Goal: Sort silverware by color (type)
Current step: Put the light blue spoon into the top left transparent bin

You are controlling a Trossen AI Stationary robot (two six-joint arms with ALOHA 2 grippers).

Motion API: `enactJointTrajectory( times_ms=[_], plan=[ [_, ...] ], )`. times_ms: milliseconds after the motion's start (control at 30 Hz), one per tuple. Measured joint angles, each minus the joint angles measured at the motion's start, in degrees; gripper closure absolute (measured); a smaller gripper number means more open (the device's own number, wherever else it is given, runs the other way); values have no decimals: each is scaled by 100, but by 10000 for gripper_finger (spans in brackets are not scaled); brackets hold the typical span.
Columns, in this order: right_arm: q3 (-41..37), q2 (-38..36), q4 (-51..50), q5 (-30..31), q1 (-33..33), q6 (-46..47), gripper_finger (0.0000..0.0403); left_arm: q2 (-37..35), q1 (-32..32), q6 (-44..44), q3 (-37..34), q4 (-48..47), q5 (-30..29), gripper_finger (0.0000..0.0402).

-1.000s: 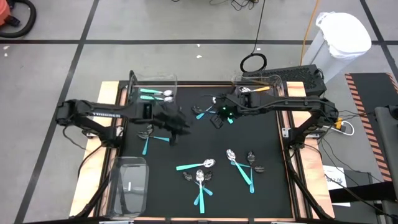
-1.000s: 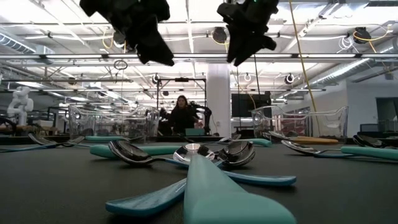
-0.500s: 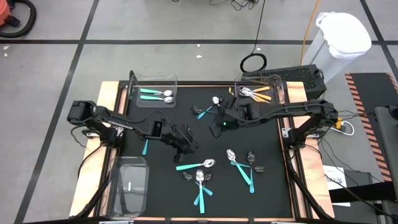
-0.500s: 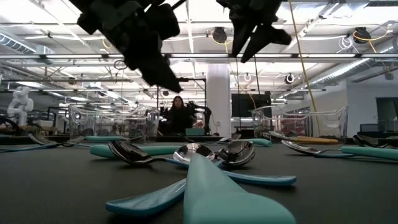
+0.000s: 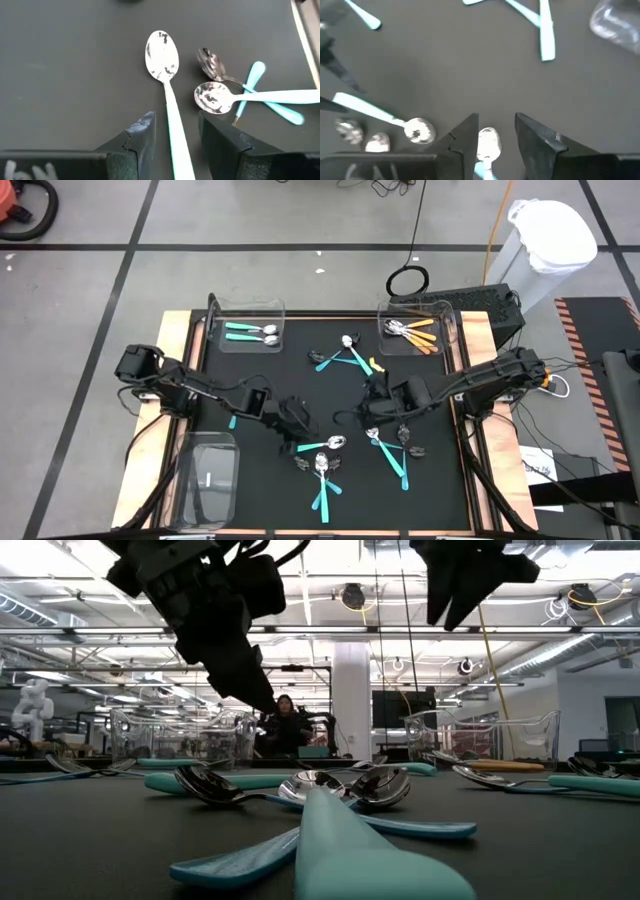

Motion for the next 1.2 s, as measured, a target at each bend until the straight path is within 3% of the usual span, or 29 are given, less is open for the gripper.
enactJointTrajectory(
  times_ms=[133, 333, 600, 867, 1033, 1200],
  plan=[
    [0, 0, -194, -215, 105, -177, 277, 0, -42, -3, 0, 48, -563, 253],
    [0, 0, -310, -307, 602, -356, 277, 146, -128, -579, 11, 586, -689, 253],
    [-2, 0, -716, -79, 1111, -242, 277, 648, -523, -997, 2, 587, -679, 253],
    [-2, 0, -579, -1, 1214, -358, 277, 1186, -761, -1043, 2, 564, -1445, 253],
    [-2, 0, -509, 7, 1376, -351, 277, 1374, -746, -1048, 20, 740, -1574, 255],
    [-2, 0, -552, 13, 1589, -183, 277, 1410, -748, -1048, 22, 616, -1686, 302]
  ],
)
